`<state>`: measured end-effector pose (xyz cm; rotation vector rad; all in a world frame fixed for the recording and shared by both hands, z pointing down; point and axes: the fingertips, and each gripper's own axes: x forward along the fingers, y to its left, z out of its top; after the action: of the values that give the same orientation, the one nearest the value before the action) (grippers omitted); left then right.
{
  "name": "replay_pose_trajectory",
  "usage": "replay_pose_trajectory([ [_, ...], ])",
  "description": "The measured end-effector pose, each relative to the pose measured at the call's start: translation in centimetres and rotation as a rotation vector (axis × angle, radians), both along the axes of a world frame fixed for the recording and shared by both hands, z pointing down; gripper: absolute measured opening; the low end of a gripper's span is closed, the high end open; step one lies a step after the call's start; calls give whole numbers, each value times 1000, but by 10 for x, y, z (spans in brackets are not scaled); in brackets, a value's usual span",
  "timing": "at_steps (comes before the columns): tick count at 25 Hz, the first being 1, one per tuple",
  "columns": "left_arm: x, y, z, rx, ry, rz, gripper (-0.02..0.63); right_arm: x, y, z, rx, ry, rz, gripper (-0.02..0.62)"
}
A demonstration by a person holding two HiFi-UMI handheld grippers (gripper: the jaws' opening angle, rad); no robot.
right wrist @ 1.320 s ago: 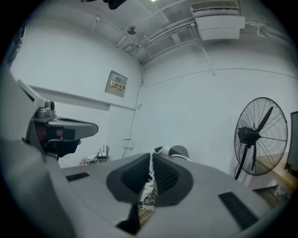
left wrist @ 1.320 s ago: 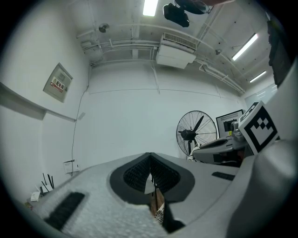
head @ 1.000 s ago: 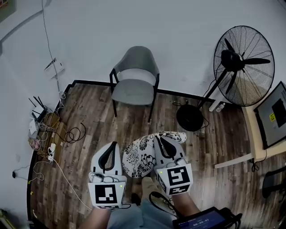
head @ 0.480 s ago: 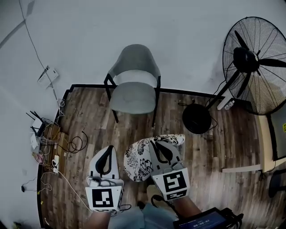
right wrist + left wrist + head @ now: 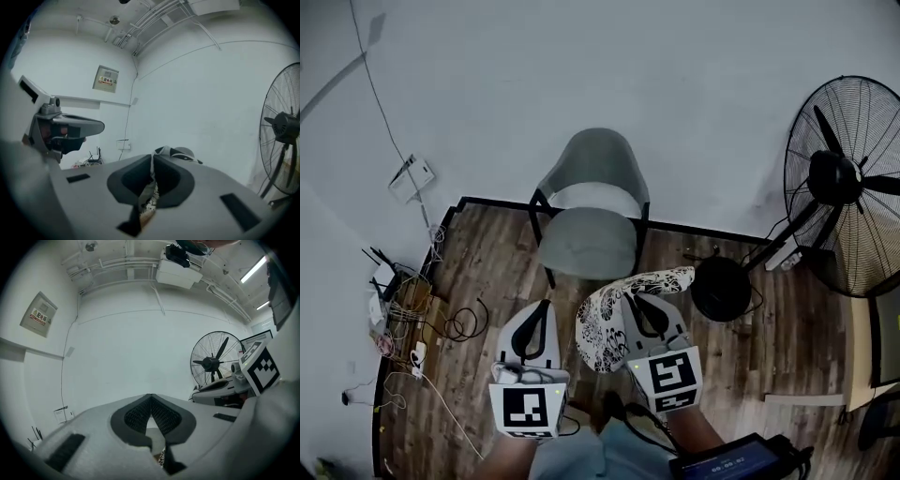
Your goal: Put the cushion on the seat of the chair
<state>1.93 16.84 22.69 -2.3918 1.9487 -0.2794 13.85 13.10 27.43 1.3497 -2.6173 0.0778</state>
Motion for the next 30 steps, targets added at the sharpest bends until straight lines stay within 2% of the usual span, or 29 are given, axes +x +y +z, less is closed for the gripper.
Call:
replay_pose_trajectory([
  [6, -26, -37, 6, 25, -11, -31, 8, -20, -41, 9, -9, 28, -23, 14],
  [10, -49, -70, 18, -10, 40, -43, 8, -43, -70, 18, -26, 55, -28, 15],
  [22, -144, -221, 44, -65, 82, 15, 8, -122, -208, 39, -56, 78, 70, 14],
  [30, -205, -297, 29, -37, 84, 64, 8, -168, -292, 15, -1, 96, 147, 14],
])
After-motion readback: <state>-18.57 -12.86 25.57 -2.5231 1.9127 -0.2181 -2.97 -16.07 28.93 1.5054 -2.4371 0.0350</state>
